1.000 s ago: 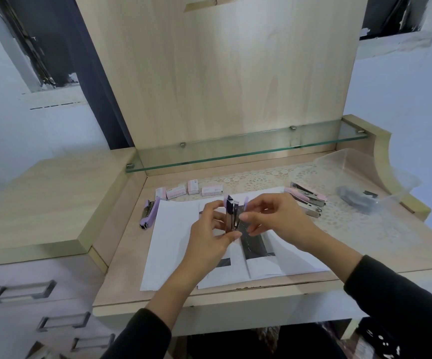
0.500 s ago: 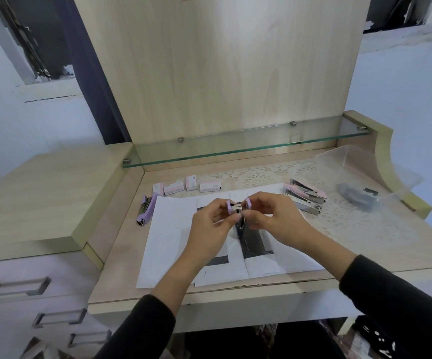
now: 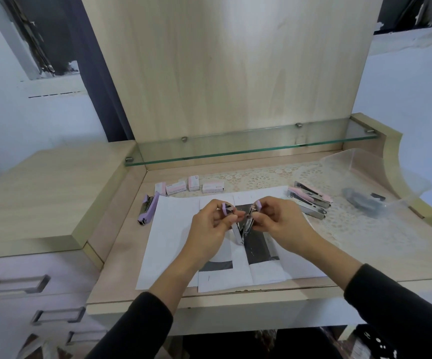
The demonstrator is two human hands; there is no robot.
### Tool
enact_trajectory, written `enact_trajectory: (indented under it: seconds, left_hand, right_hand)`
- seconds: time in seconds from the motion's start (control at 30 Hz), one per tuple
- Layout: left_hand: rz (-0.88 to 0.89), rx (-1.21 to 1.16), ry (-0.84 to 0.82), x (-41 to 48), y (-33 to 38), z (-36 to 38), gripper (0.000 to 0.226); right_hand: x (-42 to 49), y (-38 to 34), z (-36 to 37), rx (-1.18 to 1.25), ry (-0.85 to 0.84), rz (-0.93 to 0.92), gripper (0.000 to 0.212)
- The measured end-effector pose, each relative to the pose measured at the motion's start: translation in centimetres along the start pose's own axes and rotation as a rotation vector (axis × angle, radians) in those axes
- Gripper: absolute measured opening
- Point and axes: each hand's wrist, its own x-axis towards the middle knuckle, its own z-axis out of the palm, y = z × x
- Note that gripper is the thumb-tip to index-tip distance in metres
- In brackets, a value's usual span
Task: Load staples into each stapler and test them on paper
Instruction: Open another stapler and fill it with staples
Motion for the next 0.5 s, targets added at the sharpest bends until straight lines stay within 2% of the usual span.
enact_trajectory:
  seconds: [0.13,0.2,0.27,0.43,0.5]
  left_hand:
    - [-0.006,-0.042,0.031,-0.2,-0.1,-0.2,0.007]
    - [-0.002,-0.03,0.065,-0.4,-0.3,-0.8,0.01]
    - [0.011,0.024,0.081,-0.6,-0.5,-1.7,0.014]
    - [0.032,0.164,0.092,-1.3,-0.9,-4.0,0.02]
    - [0.017,0.257,0.084,-1.4,-1.2,-4.6,0.024]
  right_hand:
    - [-0.1,0.4,0.1,0.1,0.051,0.019,0.014]
    - [-0.4,1.0,-0.5,0.138,0.081,0.038,0.006]
    - [-0.9,1.8,-1.5,0.125,0.079,0.051,0.007]
    - [-1.7,2.7,-3.3,-0.28,0.066,0.0,0.025]
    - [-1.8,3.0,-3.1,-0.405,0.091,-0.05,0.023]
